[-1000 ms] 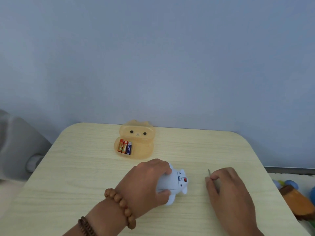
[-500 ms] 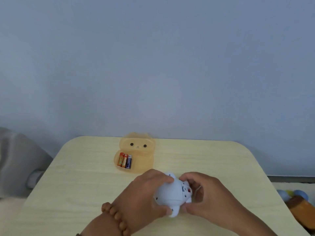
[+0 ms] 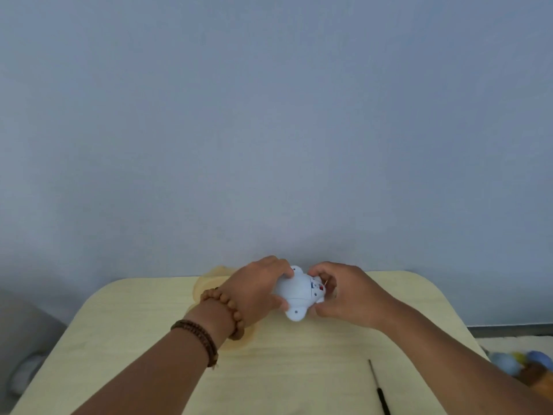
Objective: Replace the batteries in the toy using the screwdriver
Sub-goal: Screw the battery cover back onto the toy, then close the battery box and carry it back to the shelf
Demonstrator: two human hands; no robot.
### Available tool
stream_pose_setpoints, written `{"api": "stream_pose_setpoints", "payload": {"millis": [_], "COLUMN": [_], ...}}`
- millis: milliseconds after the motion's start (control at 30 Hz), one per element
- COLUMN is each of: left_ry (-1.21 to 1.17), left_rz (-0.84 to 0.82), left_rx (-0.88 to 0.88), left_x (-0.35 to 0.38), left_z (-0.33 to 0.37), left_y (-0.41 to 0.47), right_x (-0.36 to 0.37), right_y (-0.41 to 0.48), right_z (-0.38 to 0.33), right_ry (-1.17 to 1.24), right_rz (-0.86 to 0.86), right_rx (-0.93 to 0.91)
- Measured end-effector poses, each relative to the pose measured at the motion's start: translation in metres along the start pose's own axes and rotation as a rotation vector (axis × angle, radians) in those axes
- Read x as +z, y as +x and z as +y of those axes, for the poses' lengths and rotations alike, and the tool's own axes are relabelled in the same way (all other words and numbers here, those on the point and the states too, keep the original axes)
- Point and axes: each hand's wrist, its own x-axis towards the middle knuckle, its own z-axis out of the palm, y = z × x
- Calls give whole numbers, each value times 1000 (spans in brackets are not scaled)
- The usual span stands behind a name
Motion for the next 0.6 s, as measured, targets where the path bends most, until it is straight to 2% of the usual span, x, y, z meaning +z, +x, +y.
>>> {"api": "stream_pose_setpoints", "payload": {"millis": [333, 500, 600], "left_ry": [34, -12, -26], "left_rz": [3, 294, 289], "left_rx": [12, -65, -224], "left_x": [-7, -44, -48], "left_z": [-10, -27, -54], "left_y": [3, -48, -102], "right_x": [4, 3, -5], "right_y": [12, 10, 0], "right_z": [6, -2, -10], "right_ry": [-4, -96, -197], "right_rz": [-12, -53, -45], "right_rx": [43, 77, 83]}}
